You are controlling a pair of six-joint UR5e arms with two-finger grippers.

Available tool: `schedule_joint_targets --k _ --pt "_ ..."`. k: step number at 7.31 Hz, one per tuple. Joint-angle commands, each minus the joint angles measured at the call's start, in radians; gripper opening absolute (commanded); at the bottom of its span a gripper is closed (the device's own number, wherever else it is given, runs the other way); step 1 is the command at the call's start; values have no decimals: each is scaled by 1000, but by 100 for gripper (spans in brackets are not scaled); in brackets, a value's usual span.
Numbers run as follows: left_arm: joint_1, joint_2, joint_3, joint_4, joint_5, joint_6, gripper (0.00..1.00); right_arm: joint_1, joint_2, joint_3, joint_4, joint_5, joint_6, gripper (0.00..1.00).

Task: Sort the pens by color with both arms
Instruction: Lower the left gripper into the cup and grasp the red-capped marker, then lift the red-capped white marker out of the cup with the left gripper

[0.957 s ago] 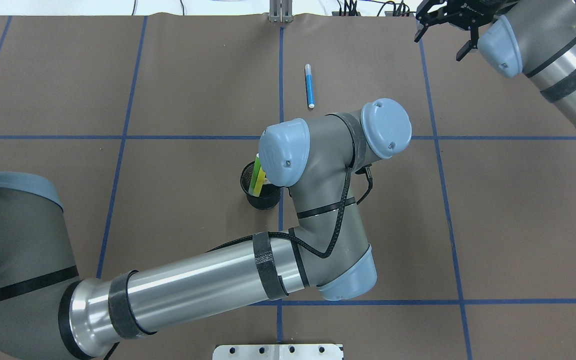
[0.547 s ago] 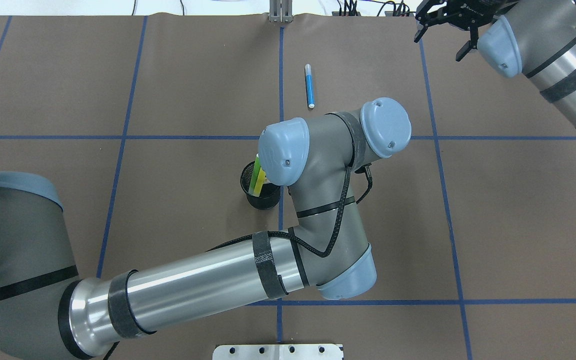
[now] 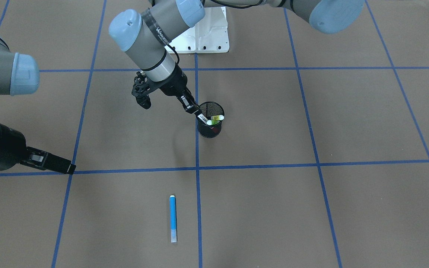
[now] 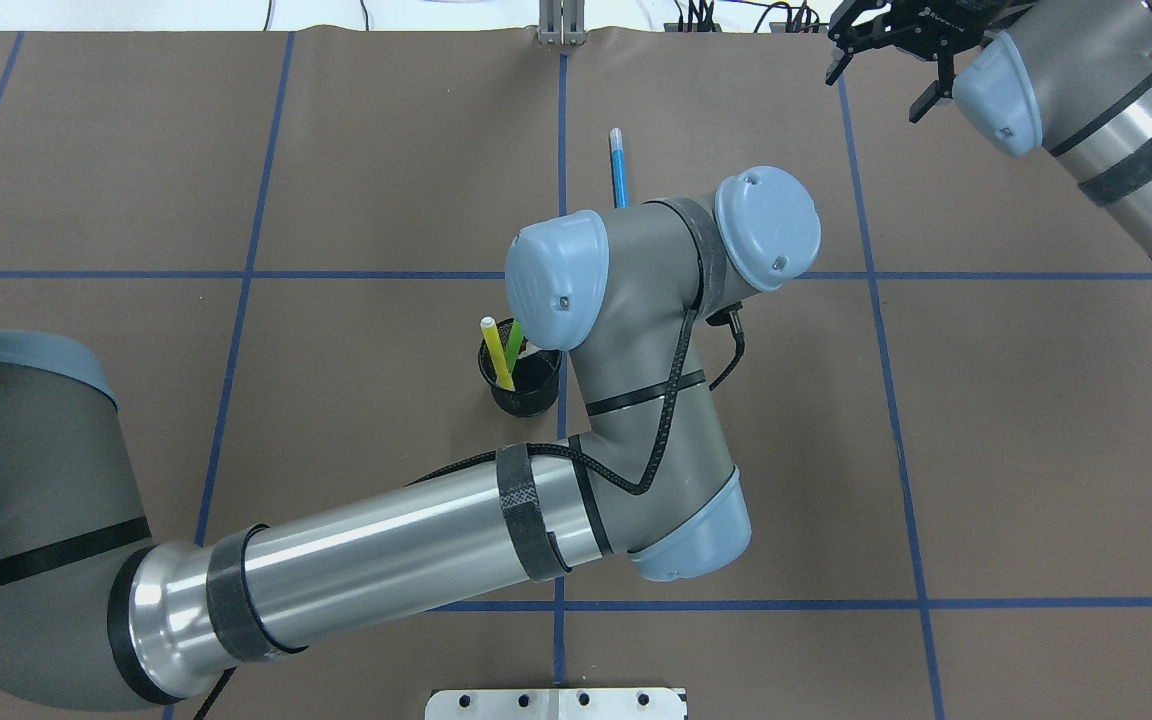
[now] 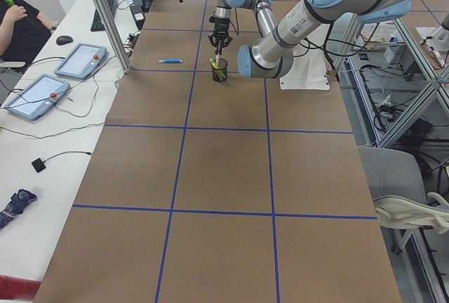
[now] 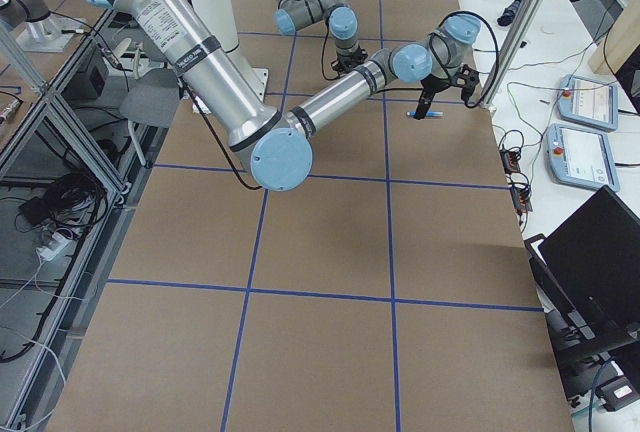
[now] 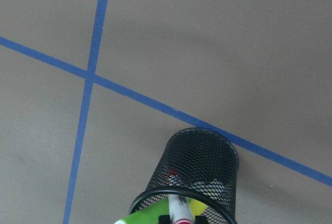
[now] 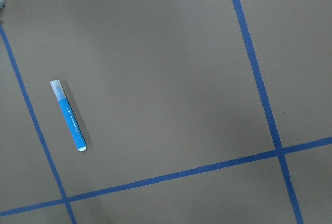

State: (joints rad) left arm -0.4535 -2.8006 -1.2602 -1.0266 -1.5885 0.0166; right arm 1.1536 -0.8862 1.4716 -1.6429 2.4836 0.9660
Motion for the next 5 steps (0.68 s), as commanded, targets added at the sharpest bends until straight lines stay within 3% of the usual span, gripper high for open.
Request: schedule_joint_targets --k 1,5 --pt "-14 1 -94 60 -4 10 0 -2 1 0 0 0 0 100" --pt "-42 59 -411 221 -11 75 0 -12 13 1 -3 -3 -4 100"
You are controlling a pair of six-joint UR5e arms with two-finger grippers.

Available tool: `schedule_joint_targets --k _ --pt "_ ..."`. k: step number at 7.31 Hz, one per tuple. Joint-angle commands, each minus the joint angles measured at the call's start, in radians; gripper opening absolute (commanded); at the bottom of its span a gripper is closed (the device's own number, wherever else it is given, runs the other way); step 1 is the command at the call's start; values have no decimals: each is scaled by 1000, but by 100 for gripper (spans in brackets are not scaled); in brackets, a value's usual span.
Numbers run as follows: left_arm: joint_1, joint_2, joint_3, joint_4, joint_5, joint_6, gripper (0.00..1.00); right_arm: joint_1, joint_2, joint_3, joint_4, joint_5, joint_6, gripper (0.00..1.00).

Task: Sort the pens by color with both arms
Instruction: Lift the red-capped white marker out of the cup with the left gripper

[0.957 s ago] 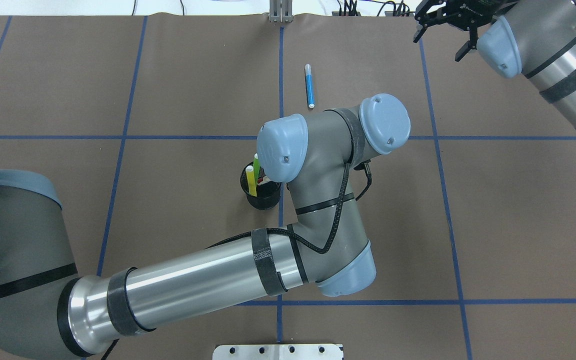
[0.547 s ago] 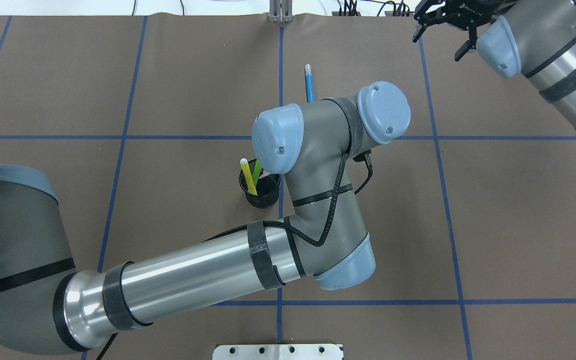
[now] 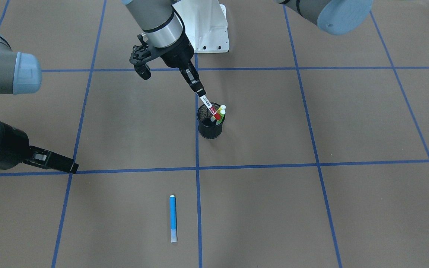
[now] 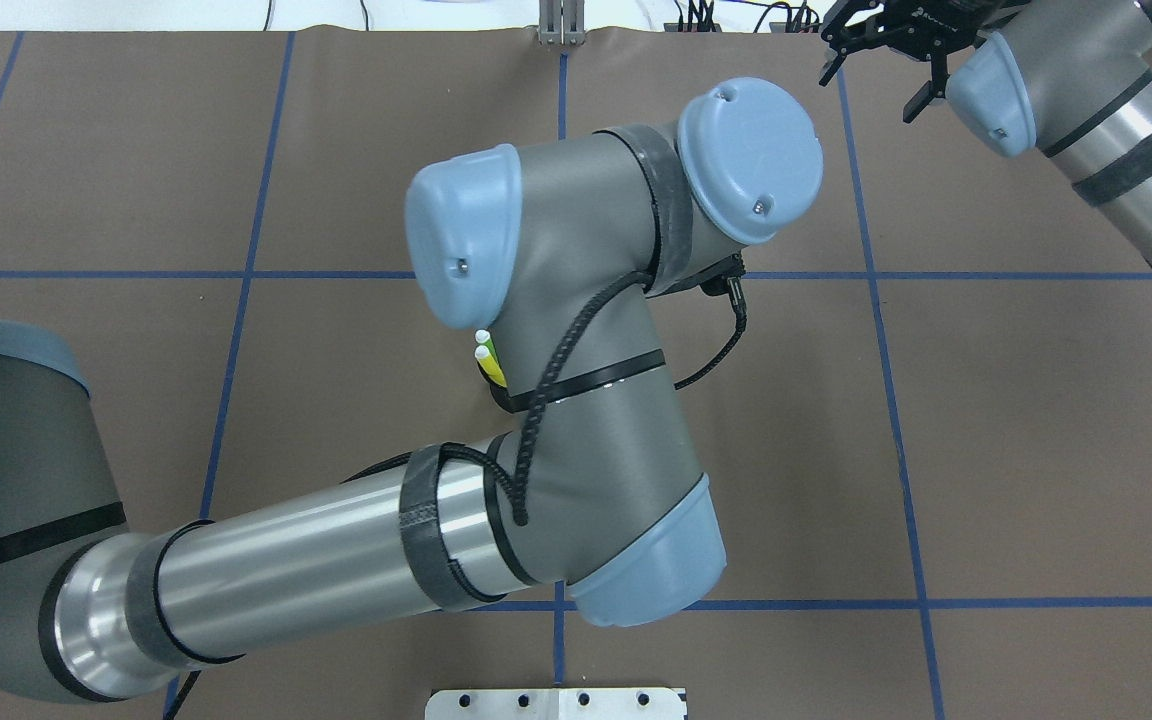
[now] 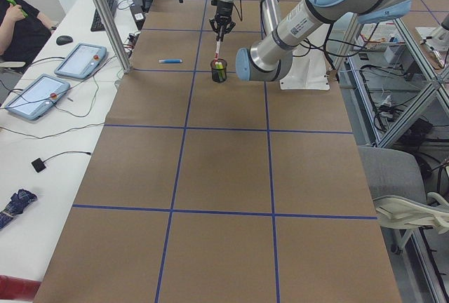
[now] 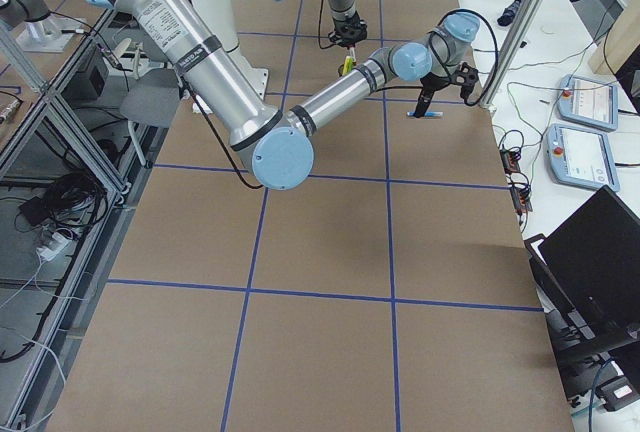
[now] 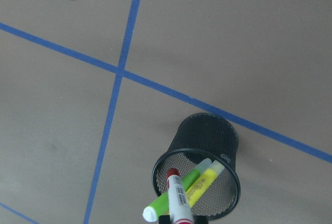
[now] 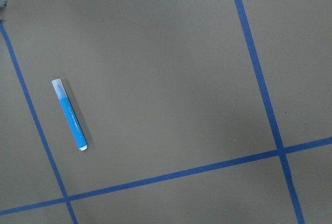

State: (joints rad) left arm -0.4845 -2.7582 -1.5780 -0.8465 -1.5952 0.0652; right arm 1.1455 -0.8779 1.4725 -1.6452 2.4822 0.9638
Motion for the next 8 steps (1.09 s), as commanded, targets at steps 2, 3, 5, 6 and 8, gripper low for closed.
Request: schedule_joint_targets --k 2,3,5,6,8 --pt "-41 18 -182 50 -35 31 0 0 4 0 2 -5 -13 100" --pt "-81 18 -213 47 -58 31 0 2 2 0 2 -6 -10 100" --pt "-133 67 -217 -100 -55 24 0 2 0 8 5 -6 -10 100" --pt "-167 125 -212 -240 -55 16 0 2 -9 8 71 -6 -10 100" --pt "-222 178 -167 -441 -43 -106 0 0 -35 3 174 -12 -2 100"
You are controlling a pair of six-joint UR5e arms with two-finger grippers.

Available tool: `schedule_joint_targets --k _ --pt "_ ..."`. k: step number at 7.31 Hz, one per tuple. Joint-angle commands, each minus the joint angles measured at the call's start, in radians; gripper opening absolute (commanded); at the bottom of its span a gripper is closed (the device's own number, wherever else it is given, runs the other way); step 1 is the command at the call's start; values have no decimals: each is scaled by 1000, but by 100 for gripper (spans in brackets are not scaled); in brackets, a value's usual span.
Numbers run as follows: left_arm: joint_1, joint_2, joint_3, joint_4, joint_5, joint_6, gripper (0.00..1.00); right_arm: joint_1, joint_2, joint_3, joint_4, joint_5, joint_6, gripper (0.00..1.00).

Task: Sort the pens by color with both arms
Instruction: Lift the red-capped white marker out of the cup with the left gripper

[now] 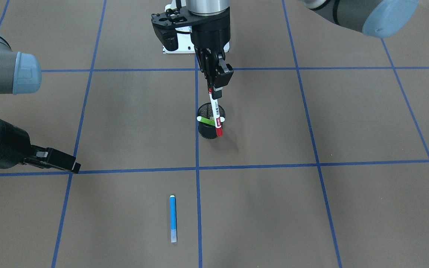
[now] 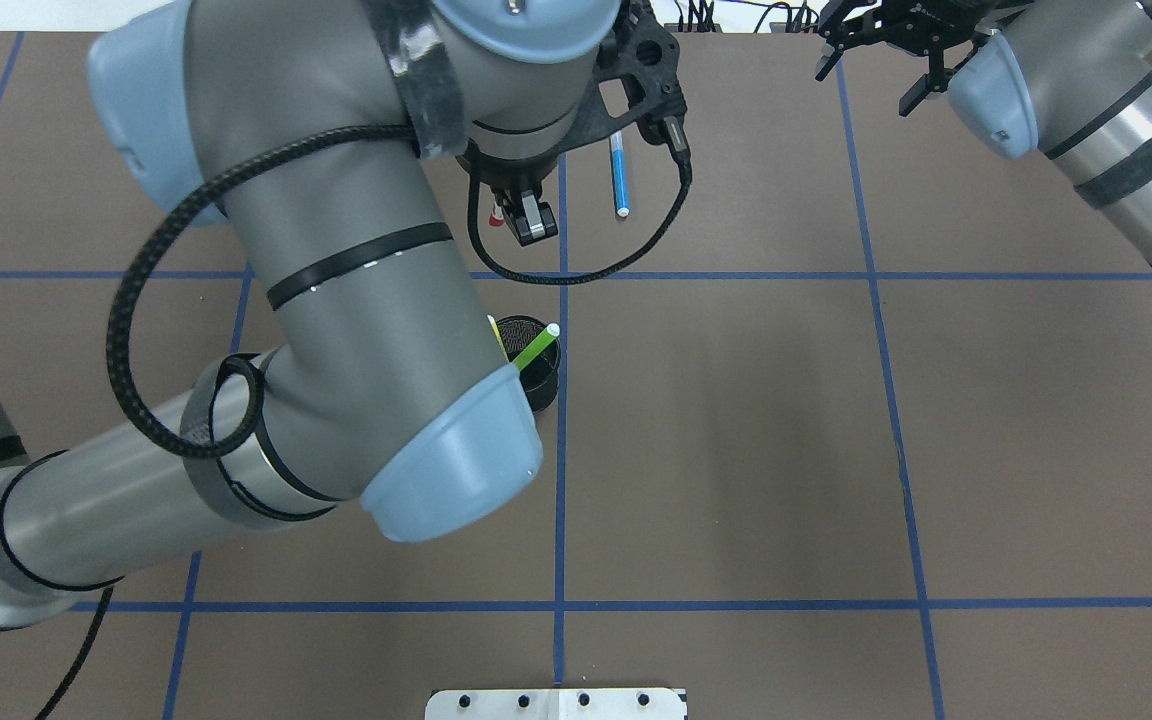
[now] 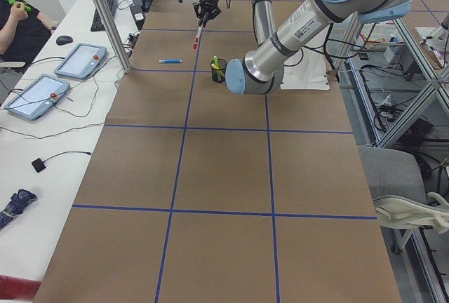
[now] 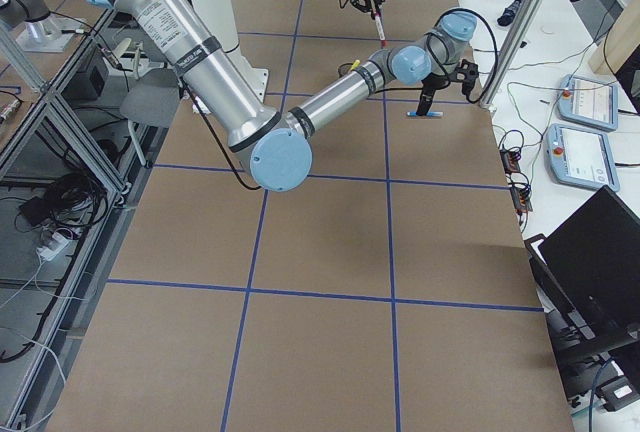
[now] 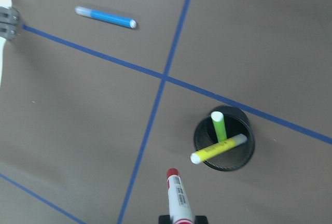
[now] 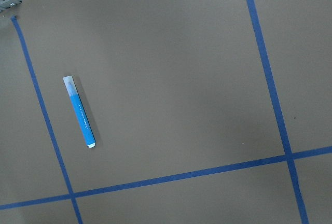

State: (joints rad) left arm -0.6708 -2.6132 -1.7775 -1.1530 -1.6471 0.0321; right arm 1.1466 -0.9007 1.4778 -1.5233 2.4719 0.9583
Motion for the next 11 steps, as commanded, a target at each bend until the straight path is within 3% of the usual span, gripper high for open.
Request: schedule_joint_targets --k 1,2,4,6,7,8,10,11 --pt "-61 35 68 -210 26 -139 0 -1 -12 -2 54 -4 3 100" --pt "-61 57 96 -317 99 -241 0 -2 -7 -1 54 -4 3 100" --pt "-59 175 192 -695 167 -450 0 -4 -4 3 49 -7 7 100" --pt "-15 182 344 -917 373 -568 0 -7 -3 4 49 -7 10 100" --pt "3 179 439 -1048 418 -601 0 -8 0 3 49 -7 10 100" --pt "37 176 507 -1106 487 -660 0 -10 2 3 49 -7 10 100" --pt "80 138 579 -1113 553 -705 0 -10 2 3 49 -7 10 100" --pt "100 81 666 -1113 599 -750 0 -10 2 3 49 -7 10 100"
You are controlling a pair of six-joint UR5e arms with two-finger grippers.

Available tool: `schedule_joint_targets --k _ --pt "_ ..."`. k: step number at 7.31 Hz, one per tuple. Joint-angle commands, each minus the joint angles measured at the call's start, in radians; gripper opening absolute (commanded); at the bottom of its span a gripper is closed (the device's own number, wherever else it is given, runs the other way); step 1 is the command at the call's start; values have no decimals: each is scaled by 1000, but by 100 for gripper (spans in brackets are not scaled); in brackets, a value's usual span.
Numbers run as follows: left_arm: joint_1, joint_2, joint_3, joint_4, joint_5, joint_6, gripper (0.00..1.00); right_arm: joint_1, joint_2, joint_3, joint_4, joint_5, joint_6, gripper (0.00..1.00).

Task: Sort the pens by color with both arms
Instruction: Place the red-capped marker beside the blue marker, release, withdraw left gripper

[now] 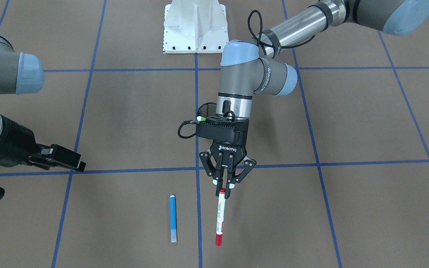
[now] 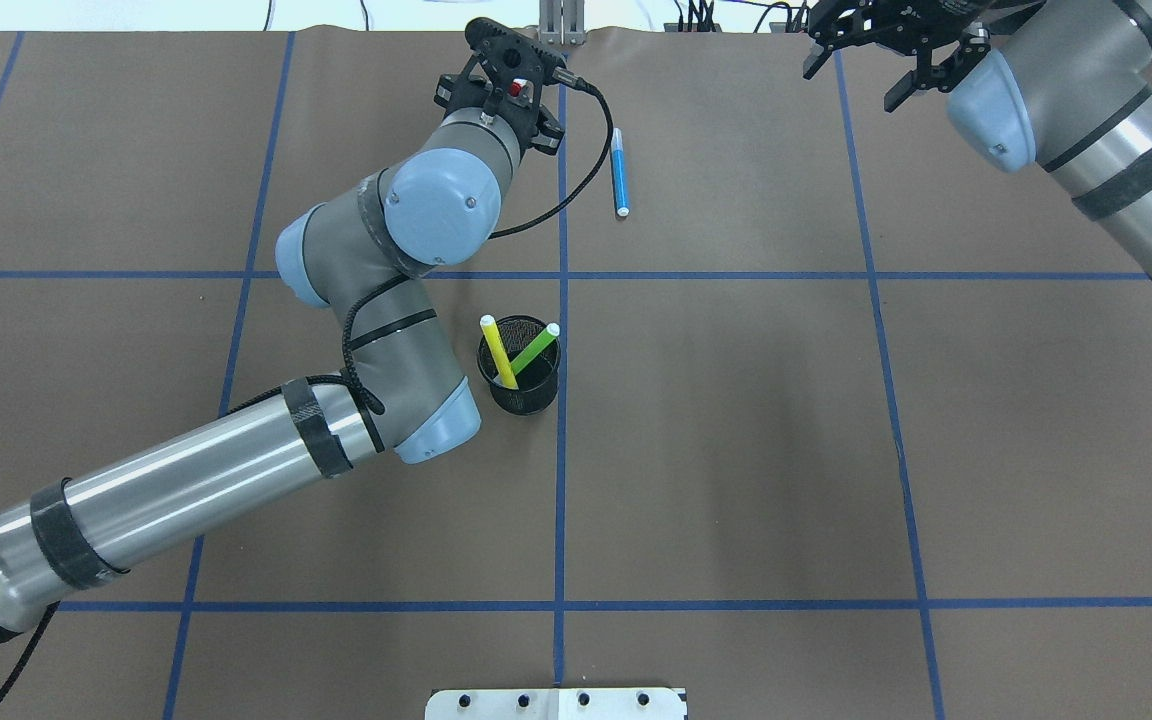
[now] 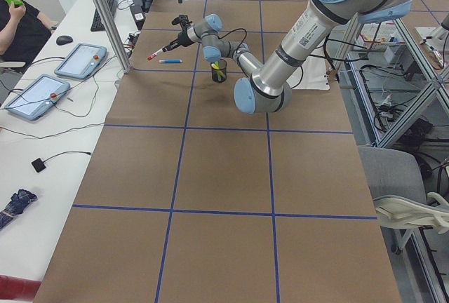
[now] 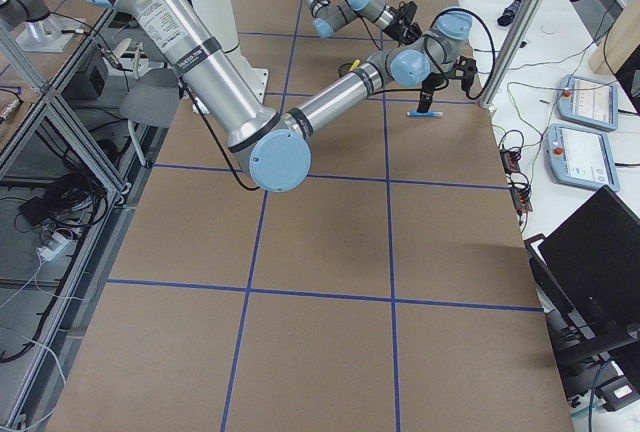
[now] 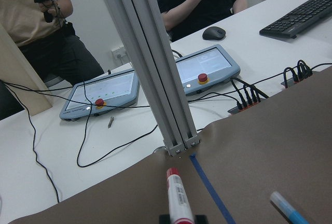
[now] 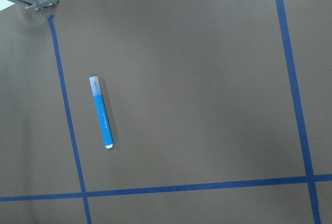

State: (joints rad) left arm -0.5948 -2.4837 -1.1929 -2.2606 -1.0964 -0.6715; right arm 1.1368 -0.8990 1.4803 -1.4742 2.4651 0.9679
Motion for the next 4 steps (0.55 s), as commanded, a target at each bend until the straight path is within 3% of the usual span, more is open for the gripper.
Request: schedule_joint_targets --k 1,4 --pt "35 -90 135 -5 73 -49 0 0 0 0 0 0 0 100" --pt "39 -150 284 -59 113 -125 0 0 2 -3 0 0 0 100"
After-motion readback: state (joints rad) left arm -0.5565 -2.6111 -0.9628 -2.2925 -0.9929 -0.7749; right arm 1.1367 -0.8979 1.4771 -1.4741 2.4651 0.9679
